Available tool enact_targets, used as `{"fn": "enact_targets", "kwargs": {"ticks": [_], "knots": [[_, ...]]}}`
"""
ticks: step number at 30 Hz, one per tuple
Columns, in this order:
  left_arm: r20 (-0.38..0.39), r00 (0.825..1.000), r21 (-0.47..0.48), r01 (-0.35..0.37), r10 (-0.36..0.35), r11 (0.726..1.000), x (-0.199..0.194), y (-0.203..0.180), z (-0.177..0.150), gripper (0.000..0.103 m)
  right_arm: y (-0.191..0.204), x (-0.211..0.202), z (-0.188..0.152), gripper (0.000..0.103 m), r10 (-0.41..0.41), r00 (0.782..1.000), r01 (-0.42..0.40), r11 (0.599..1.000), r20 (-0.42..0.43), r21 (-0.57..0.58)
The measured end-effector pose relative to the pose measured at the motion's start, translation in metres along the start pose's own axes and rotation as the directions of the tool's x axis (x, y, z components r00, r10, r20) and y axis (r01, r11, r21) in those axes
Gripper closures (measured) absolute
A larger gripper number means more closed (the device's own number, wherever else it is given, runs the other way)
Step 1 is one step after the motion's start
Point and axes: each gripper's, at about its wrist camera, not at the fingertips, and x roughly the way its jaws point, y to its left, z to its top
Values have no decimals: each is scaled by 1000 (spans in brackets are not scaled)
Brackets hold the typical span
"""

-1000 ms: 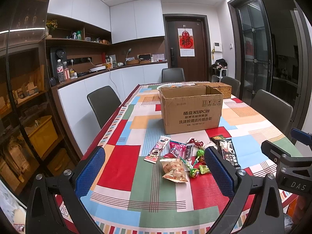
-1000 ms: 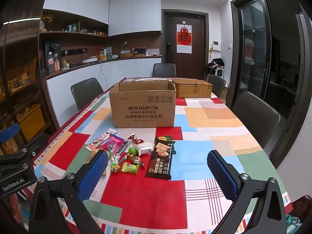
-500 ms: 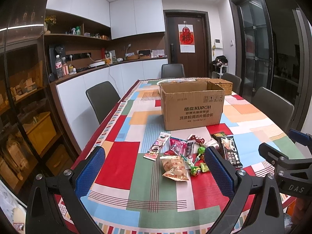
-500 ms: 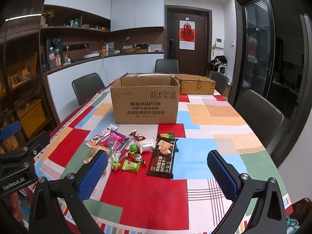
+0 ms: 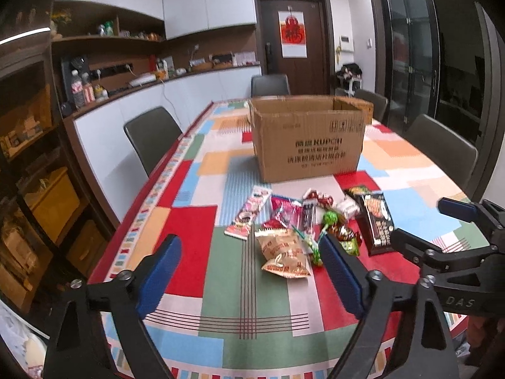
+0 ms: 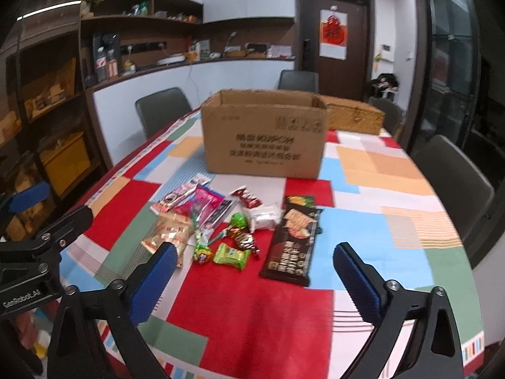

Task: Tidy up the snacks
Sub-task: 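Grasp the gold biscuit bag with the left tool while the right tool grasps the green lollipop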

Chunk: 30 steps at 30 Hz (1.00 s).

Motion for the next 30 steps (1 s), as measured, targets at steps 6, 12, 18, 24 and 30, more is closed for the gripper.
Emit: {"fn": "enact_targets", "kwargs": {"ticks": [6, 12, 18, 24, 30], "knots": [[-89, 994, 2, 61, -60, 998, 30, 0, -1, 29, 7, 34, -1, 23, 82, 994, -85, 996, -75, -35], [-195, 969, -30, 148, -151, 989, 64, 2, -4, 44, 15, 64, 1, 43, 167, 978, -175, 983, -122, -60], [-241, 951, -30, 193, -194, 981, 86, 1, -8, 47, 27, 90, -3, 54, 253, 950, -271, 959, -184, -79], [-270, 939, 2, 220, -211, 975, 103, 1, -8, 47, 33, 114, -5, 60, 289, 929, -314, 946, -232, -79], [-292, 925, -1, 253, -242, 967, 120, 2, -8, 48, 36, 131, -8, 67, 317, 908, -349, 934, -274, -75]]}}
